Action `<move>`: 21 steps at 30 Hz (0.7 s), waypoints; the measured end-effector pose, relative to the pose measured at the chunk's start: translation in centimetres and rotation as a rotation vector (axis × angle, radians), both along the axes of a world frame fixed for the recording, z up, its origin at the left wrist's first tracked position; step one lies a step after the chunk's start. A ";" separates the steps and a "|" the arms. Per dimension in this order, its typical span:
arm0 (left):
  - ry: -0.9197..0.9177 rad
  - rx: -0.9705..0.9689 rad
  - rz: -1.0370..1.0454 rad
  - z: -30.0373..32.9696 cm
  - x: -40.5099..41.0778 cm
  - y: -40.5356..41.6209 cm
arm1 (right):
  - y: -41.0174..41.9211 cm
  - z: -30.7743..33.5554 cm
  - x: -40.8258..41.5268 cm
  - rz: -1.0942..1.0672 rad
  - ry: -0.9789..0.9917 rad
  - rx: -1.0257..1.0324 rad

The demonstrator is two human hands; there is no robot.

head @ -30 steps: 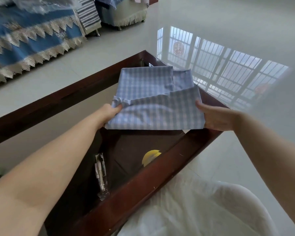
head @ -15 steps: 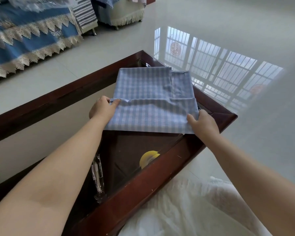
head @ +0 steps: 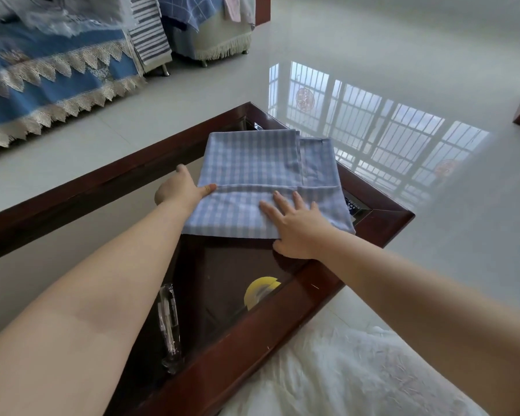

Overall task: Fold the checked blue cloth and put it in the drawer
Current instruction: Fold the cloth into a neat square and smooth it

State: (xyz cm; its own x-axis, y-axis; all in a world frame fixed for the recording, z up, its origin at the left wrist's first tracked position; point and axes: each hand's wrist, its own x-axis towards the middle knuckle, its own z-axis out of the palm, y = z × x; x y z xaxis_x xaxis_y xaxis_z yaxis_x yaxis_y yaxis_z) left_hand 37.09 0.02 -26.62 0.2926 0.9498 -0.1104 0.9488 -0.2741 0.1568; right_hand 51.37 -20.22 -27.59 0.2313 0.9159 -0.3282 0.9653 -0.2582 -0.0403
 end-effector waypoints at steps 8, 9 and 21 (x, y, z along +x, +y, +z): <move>-0.015 0.258 -0.717 -0.9 -3.7 -1.1 | 1.0 2.5 0.1 -0.058 0.088 -0.159; 0.024 0.188 -0.745 -0.8 -4.7 -0.7 | 1.2 3.0 0.2 -0.062 0.110 -0.185; -0.723 0.010 -0.376 -0.4 -8.6 -5.8 | -2.4 8.8 -0.9 -0.134 0.451 -0.295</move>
State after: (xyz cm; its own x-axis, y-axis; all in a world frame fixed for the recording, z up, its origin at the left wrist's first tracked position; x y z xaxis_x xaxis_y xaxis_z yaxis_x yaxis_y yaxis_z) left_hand 28.45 -5.82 -27.06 0.5877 0.7739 0.2360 0.4581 -0.5587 0.6913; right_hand 50.50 -22.66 -18.80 0.1168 0.7421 -0.6600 0.8272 -0.4405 -0.3489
